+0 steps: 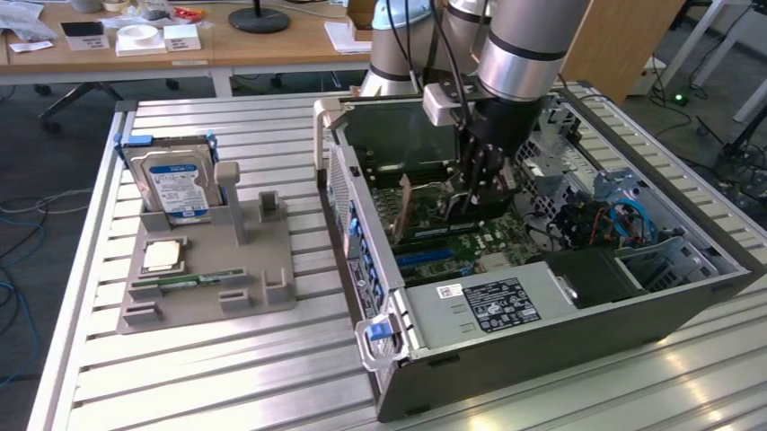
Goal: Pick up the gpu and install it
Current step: 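Insert the gpu into the slot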
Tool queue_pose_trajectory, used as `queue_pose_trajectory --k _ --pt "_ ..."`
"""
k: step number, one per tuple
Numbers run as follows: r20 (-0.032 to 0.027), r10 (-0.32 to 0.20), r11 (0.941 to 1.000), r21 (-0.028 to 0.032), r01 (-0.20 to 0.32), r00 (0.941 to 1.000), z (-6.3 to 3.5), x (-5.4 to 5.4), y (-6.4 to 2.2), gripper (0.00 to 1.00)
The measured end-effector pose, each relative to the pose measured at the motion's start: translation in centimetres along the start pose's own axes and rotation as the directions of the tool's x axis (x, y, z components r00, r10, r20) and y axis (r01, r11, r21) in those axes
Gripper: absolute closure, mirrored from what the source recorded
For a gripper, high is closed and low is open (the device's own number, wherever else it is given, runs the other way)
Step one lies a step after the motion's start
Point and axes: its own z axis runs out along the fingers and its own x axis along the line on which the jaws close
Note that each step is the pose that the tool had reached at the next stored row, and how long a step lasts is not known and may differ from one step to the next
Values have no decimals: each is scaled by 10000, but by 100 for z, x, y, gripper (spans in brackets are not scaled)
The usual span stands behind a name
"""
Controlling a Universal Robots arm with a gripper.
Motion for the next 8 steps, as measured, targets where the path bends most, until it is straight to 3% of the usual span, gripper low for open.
queue_pose_trajectory --k 8 --pt "5 -1 10000 2 1 10000 24 0 4 74"
